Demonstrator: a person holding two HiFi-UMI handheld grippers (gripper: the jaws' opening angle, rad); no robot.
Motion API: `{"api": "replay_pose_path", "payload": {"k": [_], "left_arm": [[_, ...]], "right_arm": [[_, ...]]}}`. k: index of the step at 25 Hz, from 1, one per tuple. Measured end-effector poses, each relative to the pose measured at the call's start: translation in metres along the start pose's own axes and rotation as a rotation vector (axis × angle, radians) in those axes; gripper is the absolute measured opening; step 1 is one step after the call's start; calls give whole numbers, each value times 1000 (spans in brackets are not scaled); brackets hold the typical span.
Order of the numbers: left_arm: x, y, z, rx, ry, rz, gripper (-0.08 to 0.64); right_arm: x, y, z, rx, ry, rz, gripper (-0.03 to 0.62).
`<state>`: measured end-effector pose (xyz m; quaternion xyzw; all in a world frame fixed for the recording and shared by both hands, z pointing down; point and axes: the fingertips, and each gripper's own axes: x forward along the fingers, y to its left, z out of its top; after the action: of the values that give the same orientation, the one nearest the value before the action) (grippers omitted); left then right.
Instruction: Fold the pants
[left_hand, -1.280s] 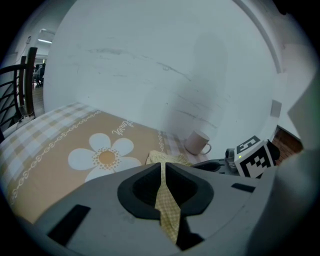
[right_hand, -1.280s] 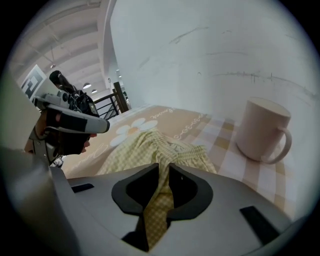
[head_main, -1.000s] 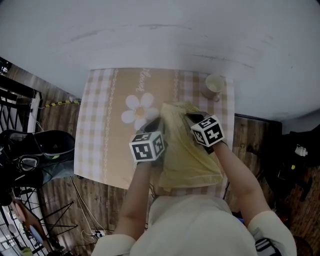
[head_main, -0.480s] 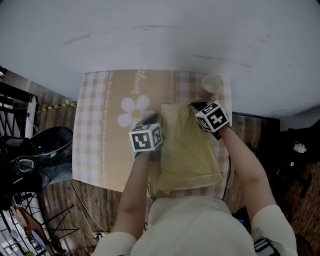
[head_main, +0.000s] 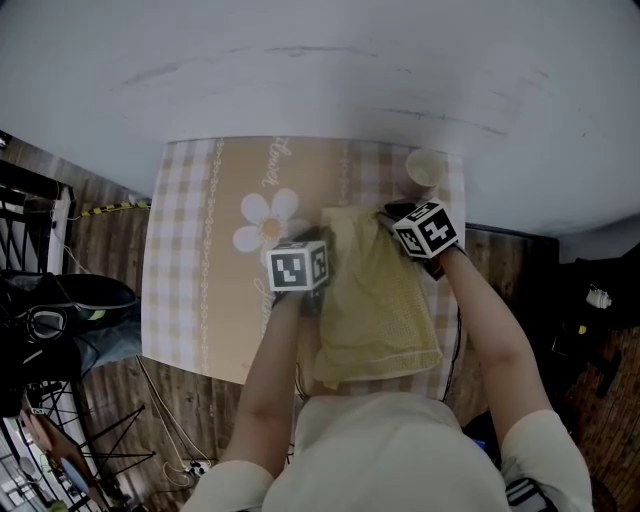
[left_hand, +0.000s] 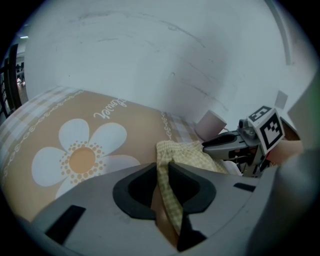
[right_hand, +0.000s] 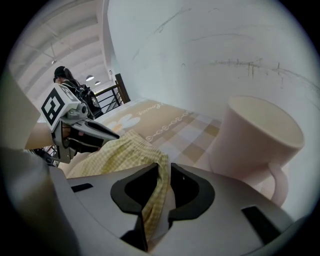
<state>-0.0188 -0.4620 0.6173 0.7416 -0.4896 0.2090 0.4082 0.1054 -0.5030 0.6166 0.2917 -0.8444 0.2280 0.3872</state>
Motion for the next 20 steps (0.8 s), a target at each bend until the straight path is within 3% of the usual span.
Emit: {"api": "replay_pose_path", "payload": {"k": [6,7,10,14,20], "left_arm": [[2,0,-2,-71,26,-42,58],[1,0,-3,-86,24,-47,55],[-5,-1,-5,-90,9,-42,44],[-21,-8,0,-65,-53,-44,40],[-60,-28,8,-46,-166,-103,38]], "right_arm": [[3,3,-2,65,4,10,66],[4,5,-2,73,7,19,25],[3,9,-3,74,4,4,14],[-11,15,0,25,-42,-20,9],[-57,35,14,20,-189,10,9]]}}
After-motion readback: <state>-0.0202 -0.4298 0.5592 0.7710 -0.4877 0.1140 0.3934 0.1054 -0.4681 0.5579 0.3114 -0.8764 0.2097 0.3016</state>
